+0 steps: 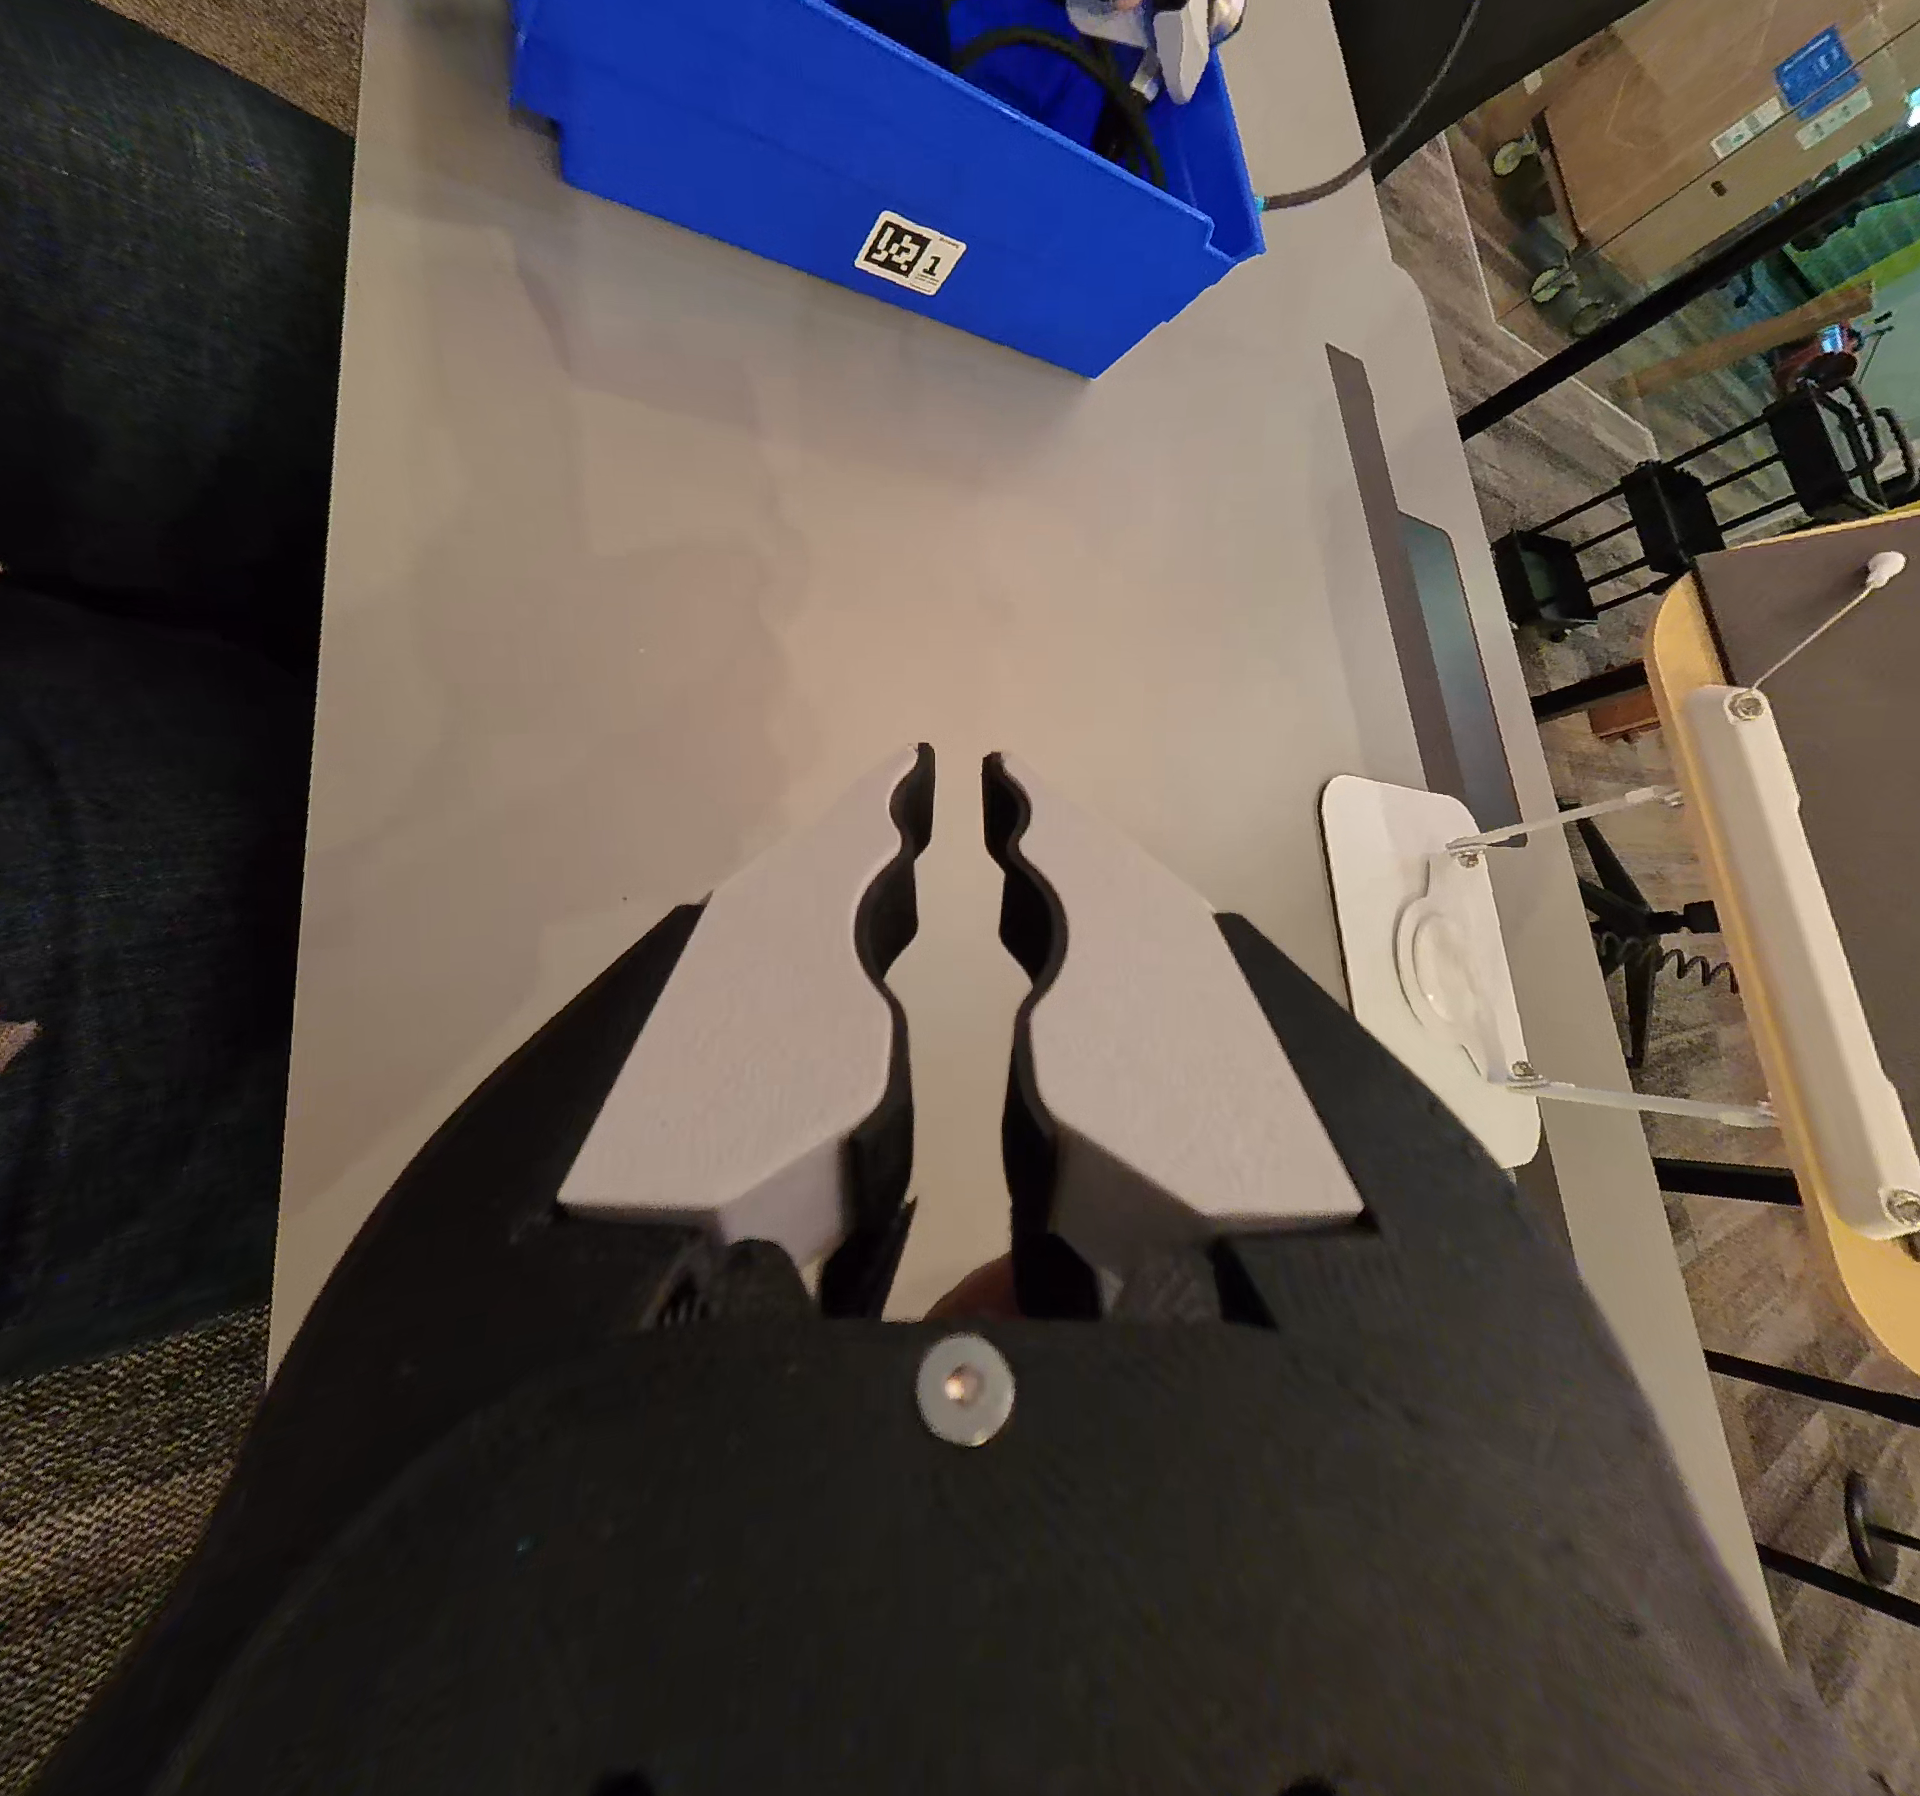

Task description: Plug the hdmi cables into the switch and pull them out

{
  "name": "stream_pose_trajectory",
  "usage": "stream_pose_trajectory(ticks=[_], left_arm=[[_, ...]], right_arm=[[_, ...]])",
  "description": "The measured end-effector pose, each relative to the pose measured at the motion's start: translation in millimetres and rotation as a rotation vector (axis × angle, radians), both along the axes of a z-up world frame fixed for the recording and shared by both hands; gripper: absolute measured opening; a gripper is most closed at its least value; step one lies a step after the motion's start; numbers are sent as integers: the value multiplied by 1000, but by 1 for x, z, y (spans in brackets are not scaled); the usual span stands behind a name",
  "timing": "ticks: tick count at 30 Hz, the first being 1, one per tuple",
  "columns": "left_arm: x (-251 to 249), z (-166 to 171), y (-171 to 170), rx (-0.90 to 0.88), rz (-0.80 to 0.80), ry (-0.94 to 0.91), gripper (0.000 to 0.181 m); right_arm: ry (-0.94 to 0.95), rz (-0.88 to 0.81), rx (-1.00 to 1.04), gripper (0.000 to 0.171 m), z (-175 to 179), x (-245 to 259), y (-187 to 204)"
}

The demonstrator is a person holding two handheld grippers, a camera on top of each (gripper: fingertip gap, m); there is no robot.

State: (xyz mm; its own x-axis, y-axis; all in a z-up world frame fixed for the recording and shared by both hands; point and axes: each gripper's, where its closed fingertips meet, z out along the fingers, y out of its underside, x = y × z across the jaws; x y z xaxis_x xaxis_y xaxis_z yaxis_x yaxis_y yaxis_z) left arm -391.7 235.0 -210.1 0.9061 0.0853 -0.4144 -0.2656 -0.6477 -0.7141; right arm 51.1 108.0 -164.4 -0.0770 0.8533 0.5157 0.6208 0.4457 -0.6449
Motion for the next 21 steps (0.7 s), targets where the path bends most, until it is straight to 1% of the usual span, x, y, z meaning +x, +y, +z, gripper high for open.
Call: stream_pose_trajectory(ticks=[6,12,21], left_arm=[[2,27,-3,81,-23,68,85],[10,67,-6,155,-80,226,85],[18,130,-13,288,-89,268,85]], right_arm=[[0,-5,-8,6,-2,0,1],[-4,-5,-9,7,-2,0,1],[6,-5,-11,7,-1,0,-1]])
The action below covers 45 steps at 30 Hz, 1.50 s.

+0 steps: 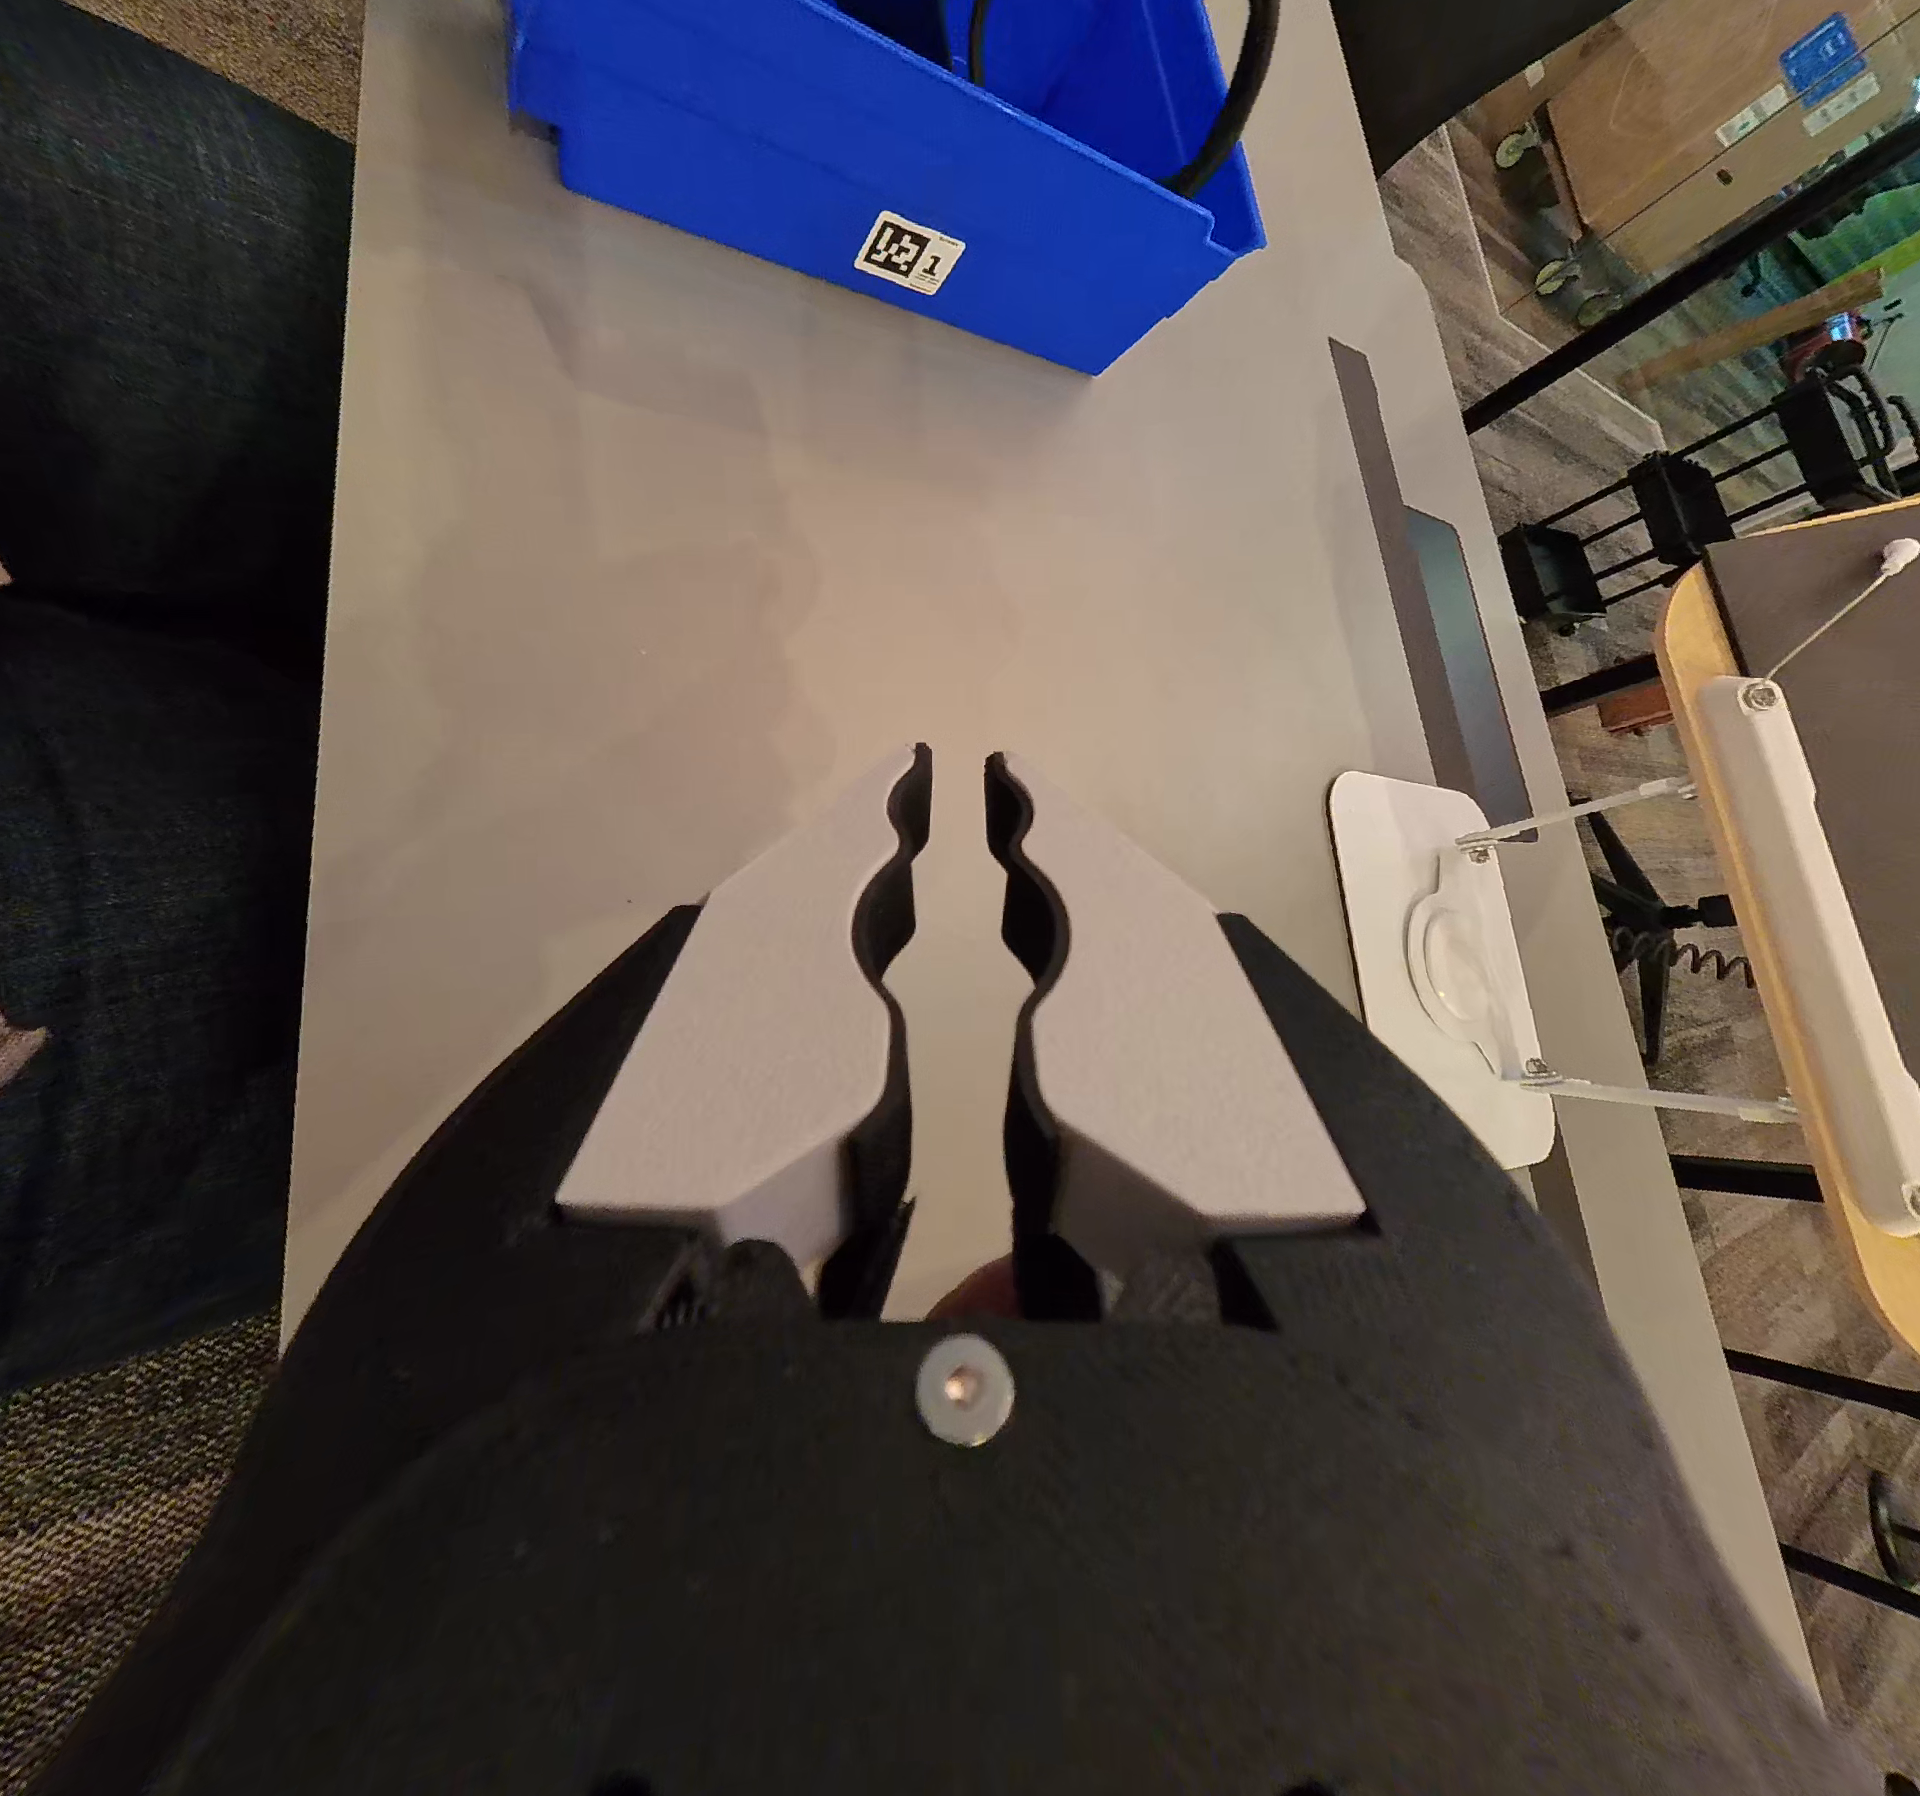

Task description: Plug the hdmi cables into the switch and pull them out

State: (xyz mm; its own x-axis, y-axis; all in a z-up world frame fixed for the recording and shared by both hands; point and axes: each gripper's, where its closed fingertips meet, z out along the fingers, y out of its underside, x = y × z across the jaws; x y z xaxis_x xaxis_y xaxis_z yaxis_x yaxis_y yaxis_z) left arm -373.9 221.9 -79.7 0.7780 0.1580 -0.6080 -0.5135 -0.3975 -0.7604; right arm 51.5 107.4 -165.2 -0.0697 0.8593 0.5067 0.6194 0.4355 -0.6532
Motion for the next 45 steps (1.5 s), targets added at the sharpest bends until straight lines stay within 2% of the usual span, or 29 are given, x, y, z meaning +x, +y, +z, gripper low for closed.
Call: stream_pose_trajectory(ticks=[14,20,26,31,35,41,45], left_arm=[[15,93,-6,144,-22,76,84],[51,119,-3,176,-90,113,84],[105,125,5,187,-209,99,84],[157,114,17,142,-334,134,84],[199,91,27,94,-457,248,84],[252,36,36,-34,-598,488,84],[285,-3,34,-106,-715,582,84]], right_arm=[[18,-10,-16,7,-4,6,-2],[36,-22,-21,8,-2,8,-1],[76,-44,-11,13,5,7,2],[93,-77,1,13,10,11,7],[129,-107,1,14,18,15,12],[193,-136,-41,19,32,15,21],[239,-154,-64,24,44,9,29]])
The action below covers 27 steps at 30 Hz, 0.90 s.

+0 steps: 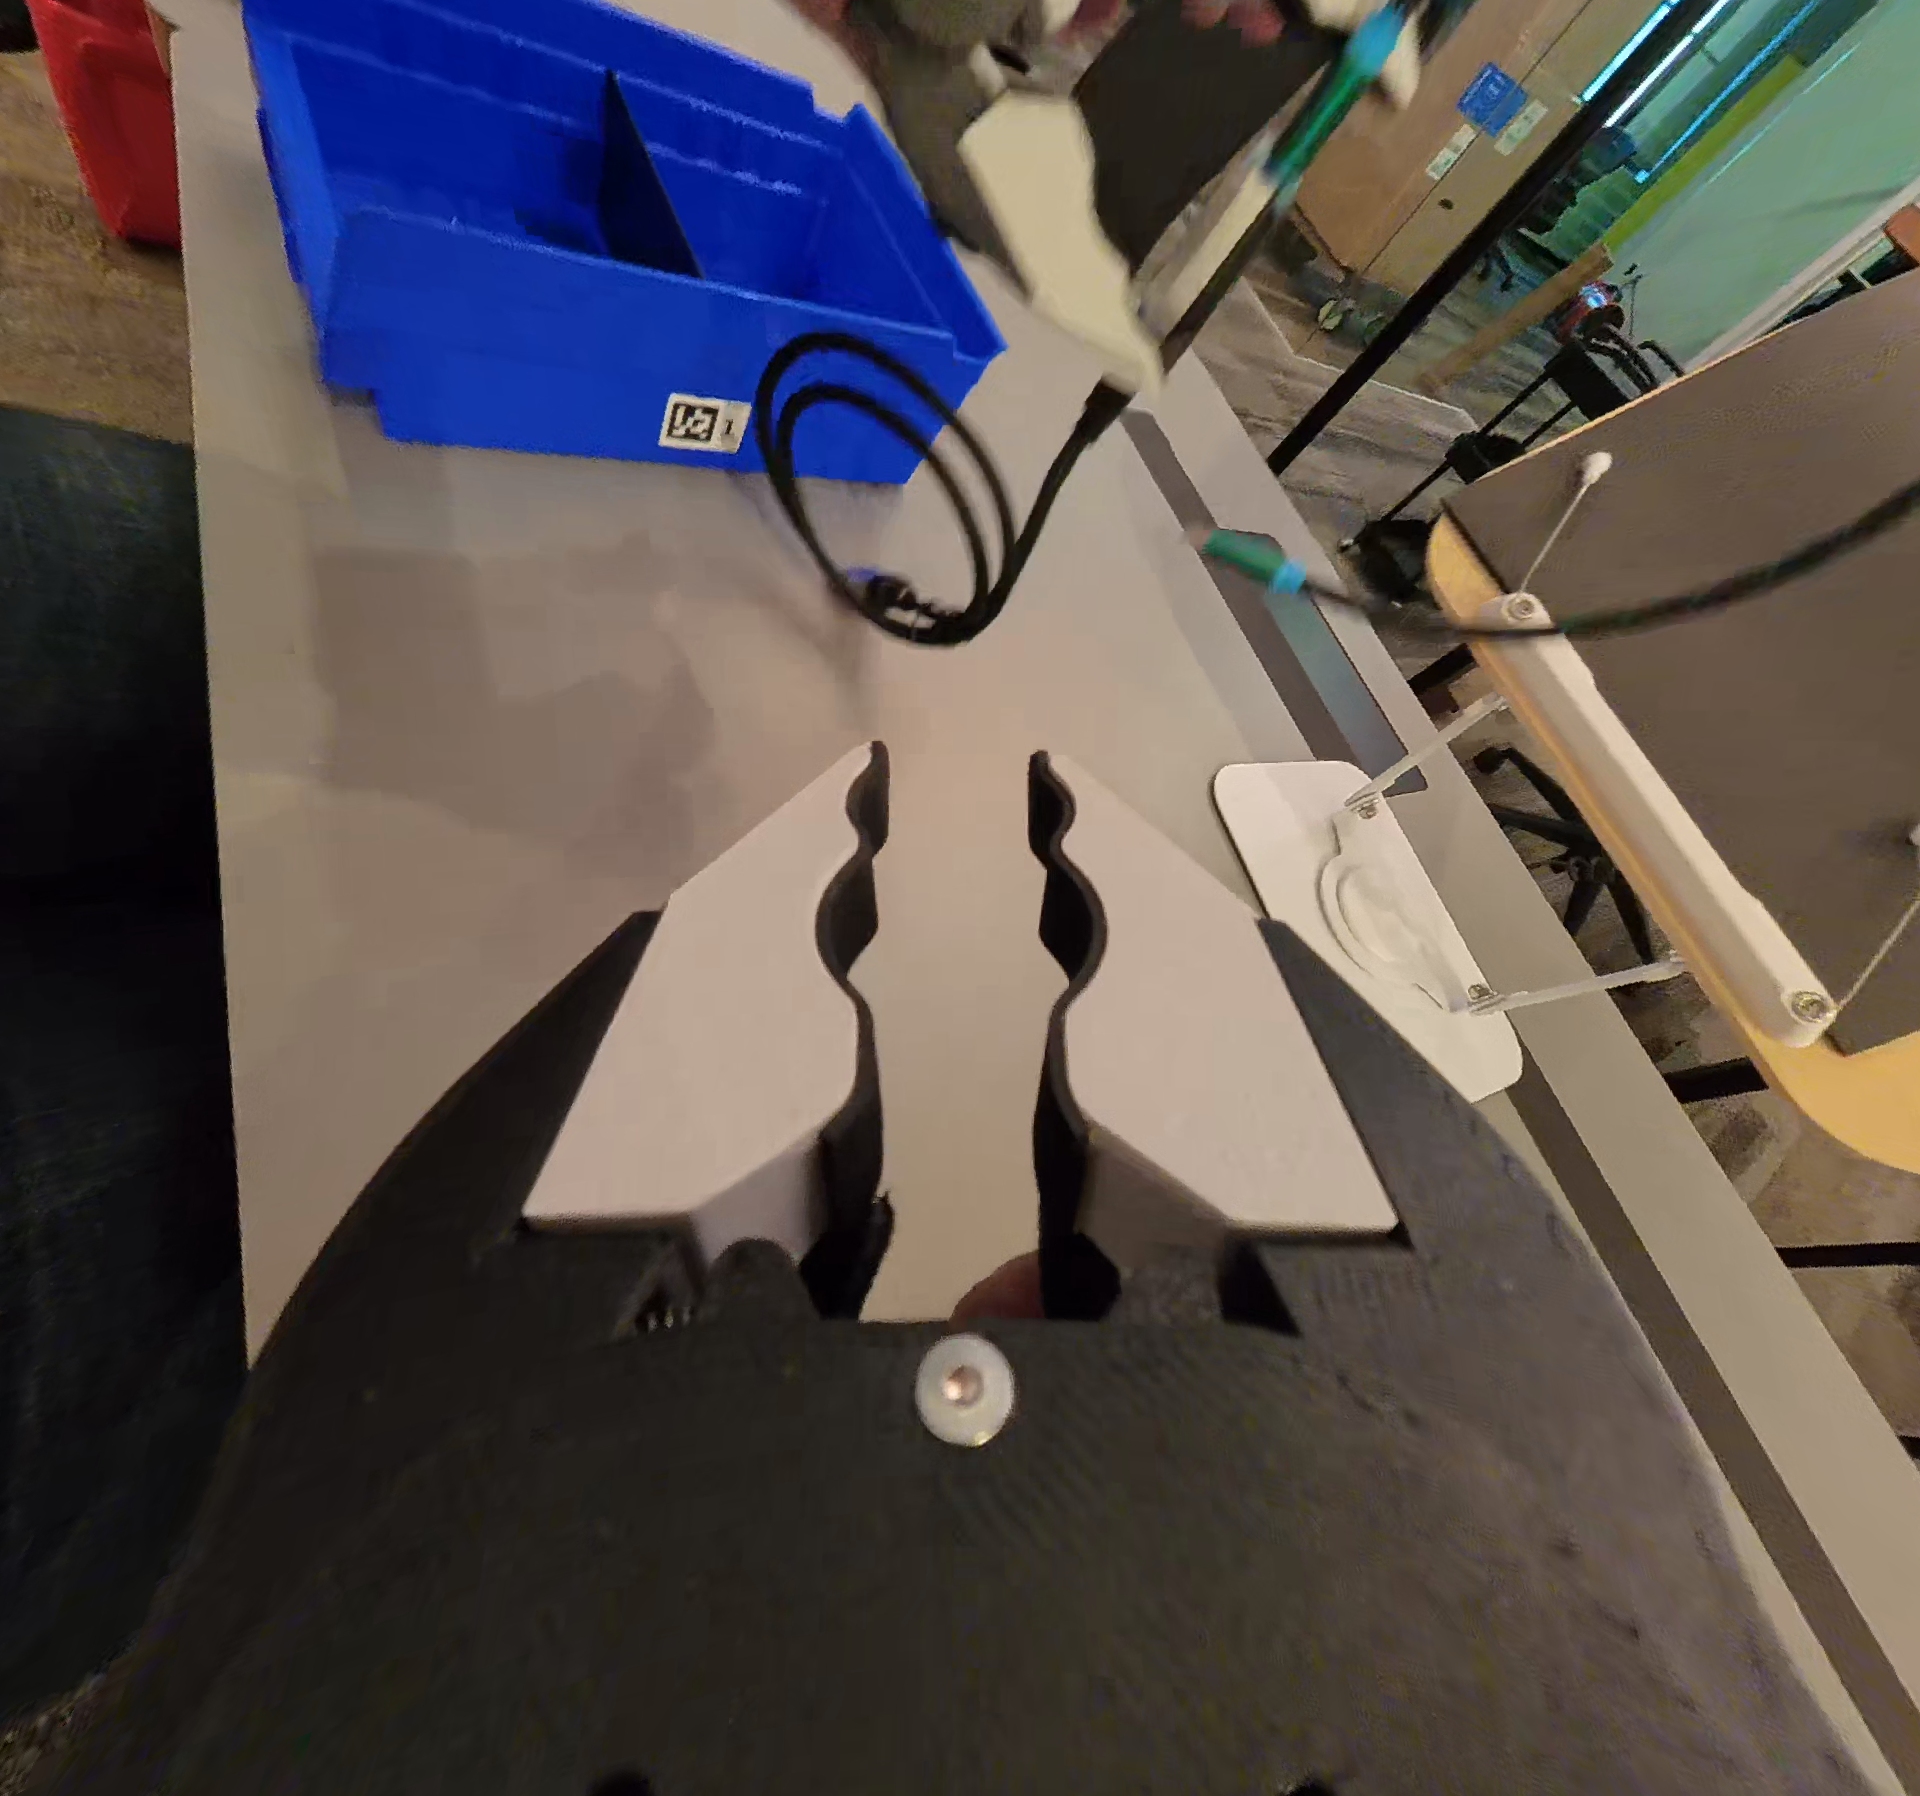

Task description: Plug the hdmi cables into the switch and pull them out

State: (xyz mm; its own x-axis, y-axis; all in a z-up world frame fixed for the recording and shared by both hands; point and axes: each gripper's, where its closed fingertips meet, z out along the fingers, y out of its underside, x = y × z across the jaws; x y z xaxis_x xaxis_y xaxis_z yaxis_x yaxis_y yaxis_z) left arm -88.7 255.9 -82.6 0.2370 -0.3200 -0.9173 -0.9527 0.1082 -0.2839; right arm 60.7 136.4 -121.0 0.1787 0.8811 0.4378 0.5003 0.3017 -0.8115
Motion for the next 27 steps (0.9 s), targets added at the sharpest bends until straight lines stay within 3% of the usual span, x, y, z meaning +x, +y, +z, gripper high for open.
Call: stream_pose_trajectory(ticks=[6,7,8,18,22,26,27], left_arm=[[34,-37,-8,-58,-127,169,82],[38,-42,-12,-78,-150,185,61],[44,-41,-13,-49,-183,181,58],[62,-74,-22,-96,-256,246,58],[70,-83,-28,-118,-293,278,58],[76,-91,-32,-135,-313,306,58],[75,-92,-32,-137,-312,309,58]], right_arm=[[136,-33,-98,28,20,-19,19],[156,-44,-112,29,22,-23,22],[174,-52,-120,30,24,-27,25],[351,-158,-382,36,1,-58,73],[463,-117,-456,37,7,-65,76],[496,-118,-498,8,1,-68,81],[509,-111,-516,8,0,-68,81]])
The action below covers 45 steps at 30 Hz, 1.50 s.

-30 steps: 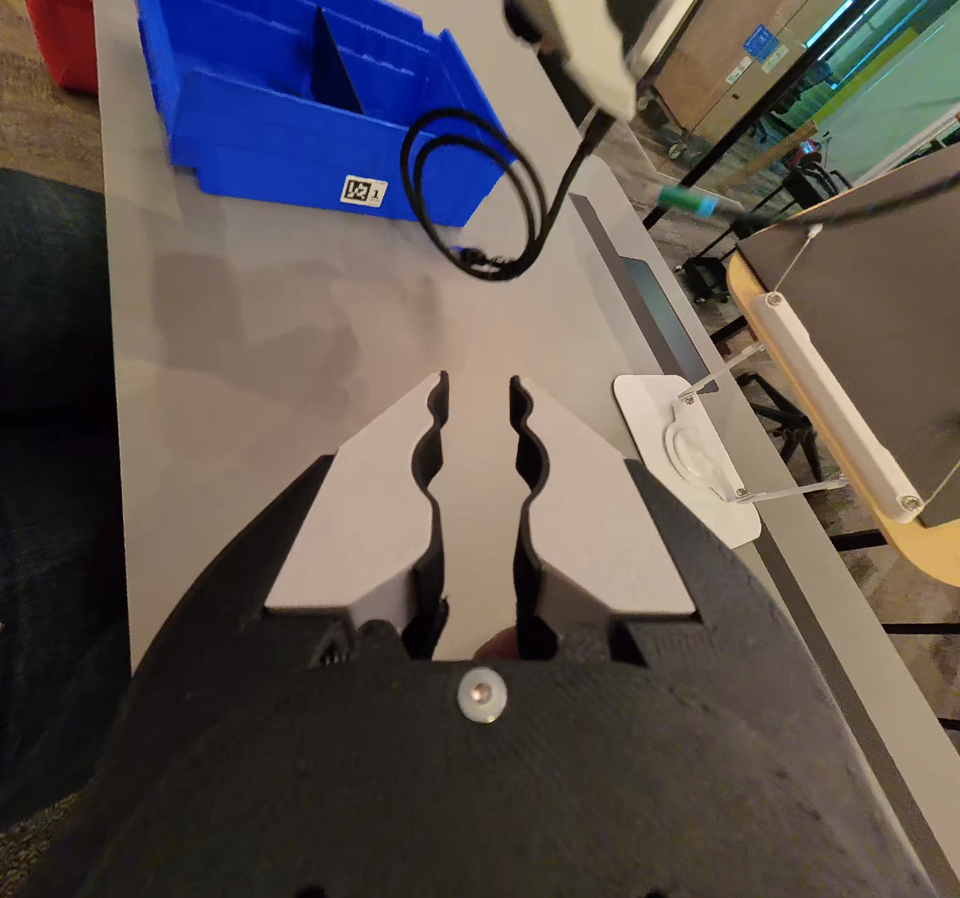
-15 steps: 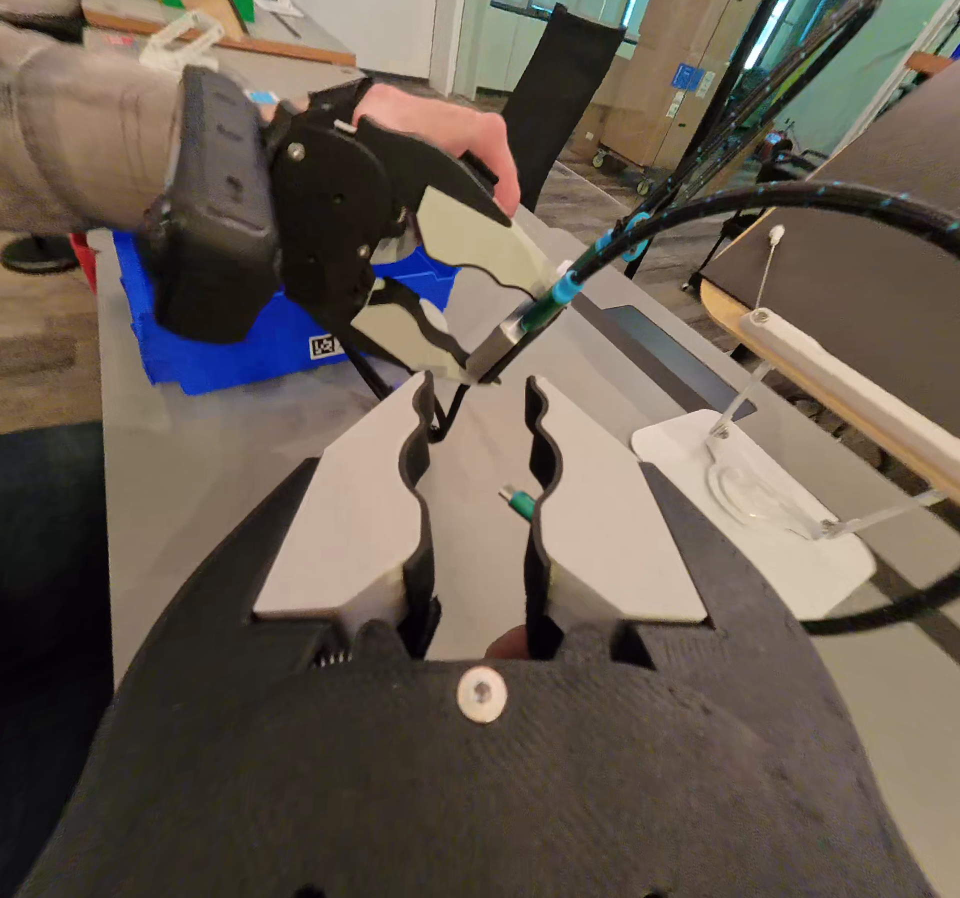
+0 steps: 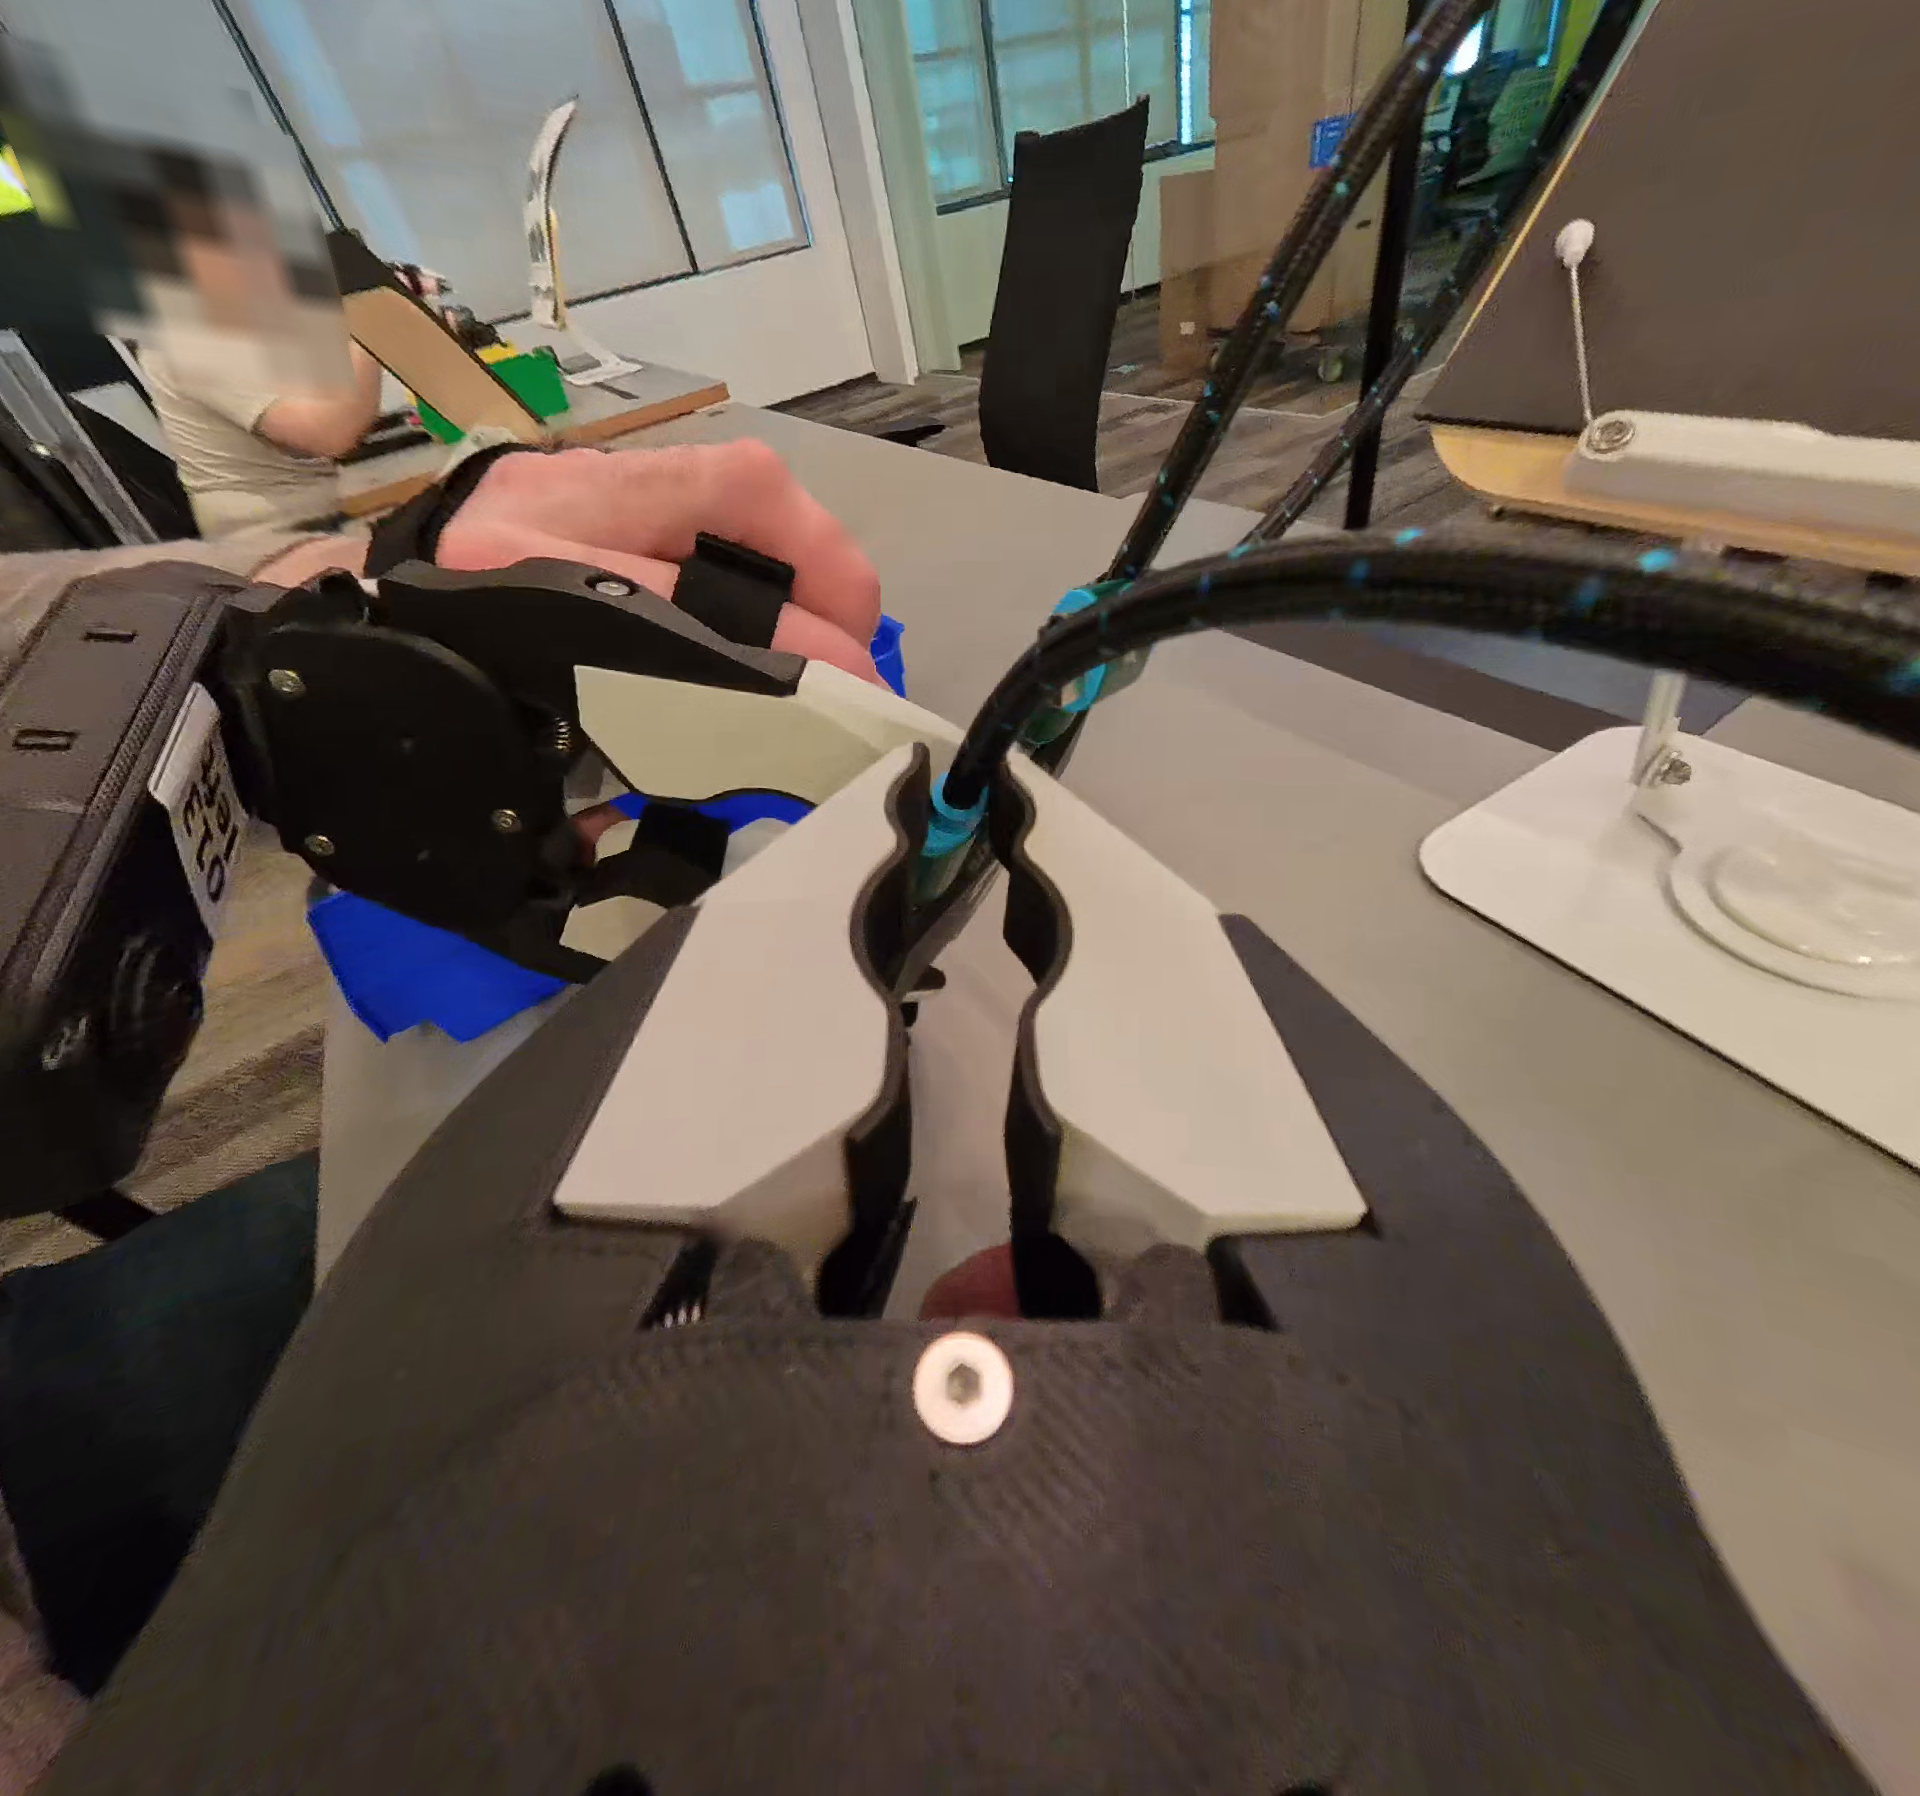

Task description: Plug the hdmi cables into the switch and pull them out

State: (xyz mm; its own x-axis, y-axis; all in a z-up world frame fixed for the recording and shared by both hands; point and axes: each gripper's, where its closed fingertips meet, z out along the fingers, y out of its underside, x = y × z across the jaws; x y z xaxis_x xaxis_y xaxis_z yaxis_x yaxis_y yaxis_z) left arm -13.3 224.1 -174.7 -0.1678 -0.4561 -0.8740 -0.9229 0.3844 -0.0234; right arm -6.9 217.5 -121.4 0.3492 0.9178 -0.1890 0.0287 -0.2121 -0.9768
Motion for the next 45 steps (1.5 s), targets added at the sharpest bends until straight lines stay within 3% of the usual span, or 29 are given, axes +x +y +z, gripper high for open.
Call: stream_pose_trajectory(ticks=[4,12,18,24,28,30,40,45], left_arm=[[0,-3,0,-12,27,-22,59],[-14,13,-5,-174,249,-277,100],[-32,-19,-4,-405,480,-482,112],[-26,-49,-5,-615,563,-664,98],[-11,-42,-2,-615,484,-779,51],[-11,-41,0,-592,470,-744,40],[-25,-35,0,-585,495,-534,38],[-38,-36,-1,-571,510,-433,38]], right_arm=[[51,2,-47,7,-3,2,2],[133,-15,-107,8,-10,11,7],[210,10,-106,7,-4,11,0],[252,18,-88,7,3,11,-5],[274,25,-80,7,6,11,-7],[285,20,-76,7,9,13,-6],[232,33,-76,8,1,18,-3],[86,47,-33,24,-10,18,-6]])
